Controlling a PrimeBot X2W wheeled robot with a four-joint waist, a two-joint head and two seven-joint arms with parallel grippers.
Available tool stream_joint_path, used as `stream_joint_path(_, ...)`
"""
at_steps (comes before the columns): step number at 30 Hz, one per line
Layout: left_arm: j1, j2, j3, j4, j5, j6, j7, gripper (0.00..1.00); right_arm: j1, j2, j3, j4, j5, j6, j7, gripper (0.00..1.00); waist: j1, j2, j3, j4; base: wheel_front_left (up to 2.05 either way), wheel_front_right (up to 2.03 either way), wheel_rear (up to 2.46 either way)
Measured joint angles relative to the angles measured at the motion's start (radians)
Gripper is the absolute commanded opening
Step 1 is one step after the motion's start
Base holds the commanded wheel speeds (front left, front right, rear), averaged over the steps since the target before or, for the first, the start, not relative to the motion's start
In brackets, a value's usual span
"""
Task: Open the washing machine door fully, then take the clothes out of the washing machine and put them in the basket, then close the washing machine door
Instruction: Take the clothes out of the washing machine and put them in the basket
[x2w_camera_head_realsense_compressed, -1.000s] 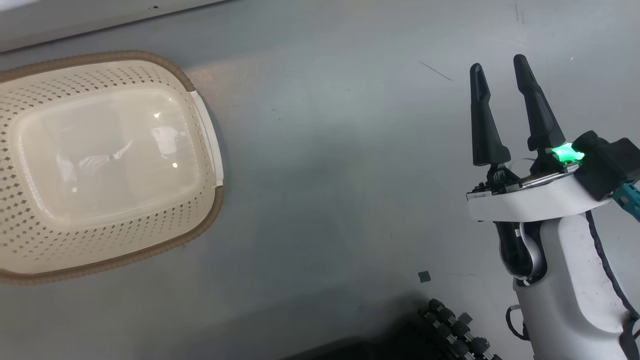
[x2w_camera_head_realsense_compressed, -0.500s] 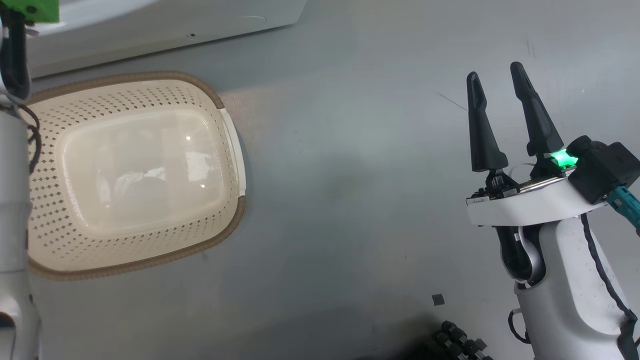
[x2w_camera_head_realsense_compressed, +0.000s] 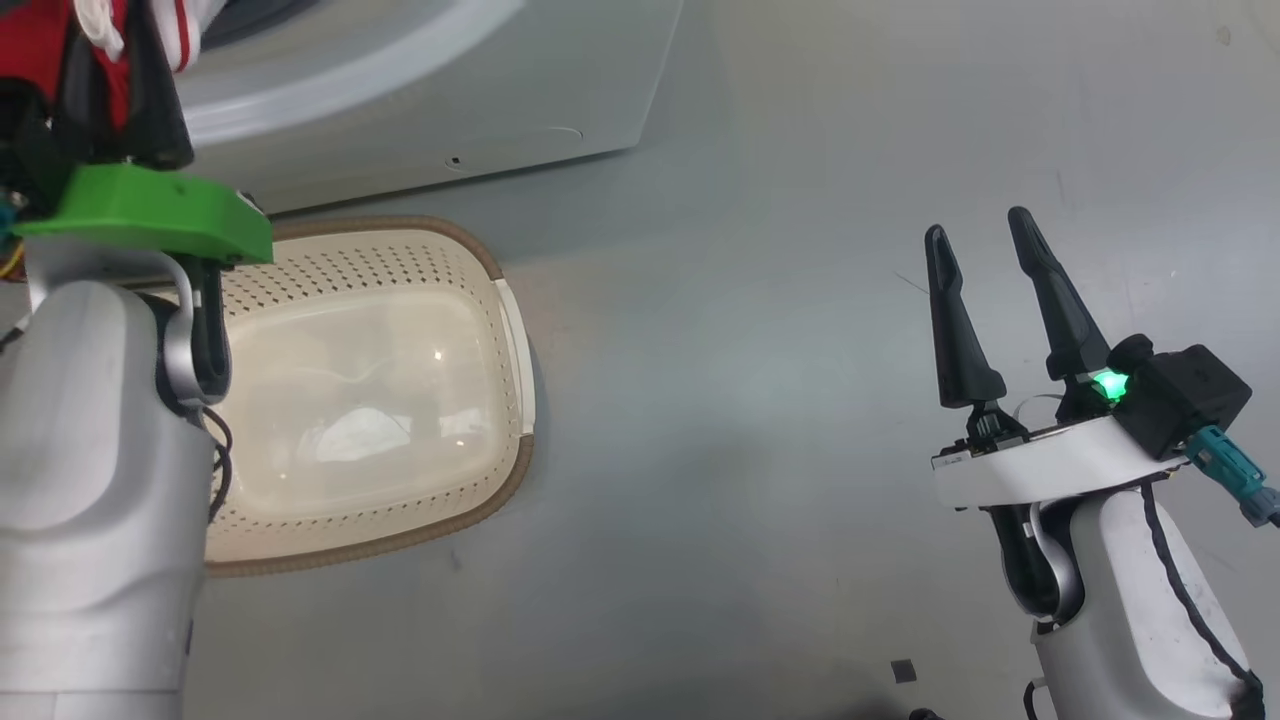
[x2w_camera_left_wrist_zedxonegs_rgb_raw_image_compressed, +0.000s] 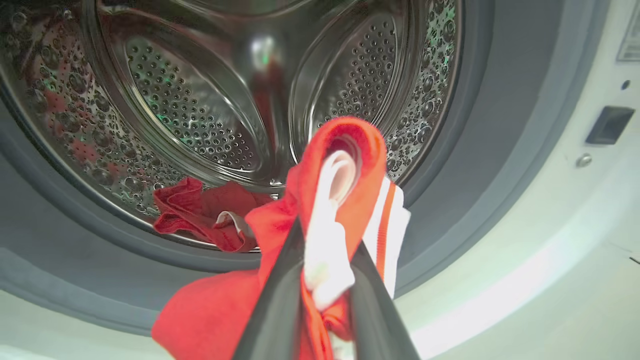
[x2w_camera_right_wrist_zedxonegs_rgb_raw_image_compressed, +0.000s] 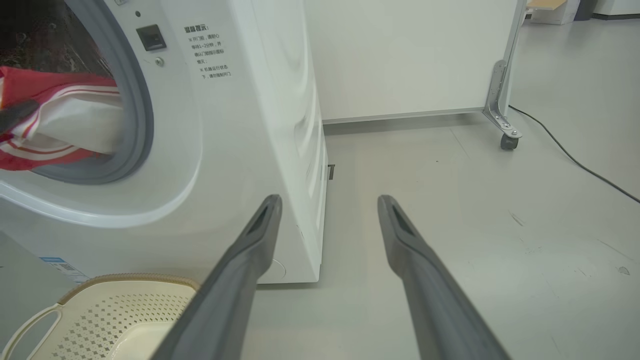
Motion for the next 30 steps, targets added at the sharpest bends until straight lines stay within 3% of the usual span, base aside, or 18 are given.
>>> stream_joint_path(12,0.177,-0.035,-0.008,-0.116,0.024,0.018,-0.026,0.00,0.100,0.000,-0.013,0.024,-0.015,0.000,0.000,1.00,0.0000,0.0000,-0.155,0.041,0.00,0.00,0.00)
stream_joint_path(30,0.379,-0.082,0.029,-0.433,0.096,0.045,-0.031,0.00,0.215,0.000,-0.019,0.027,-0.033,0.000,0.000,1.00,0.0000,0.0000,-0.331,0.106,0.00,0.00,0.00)
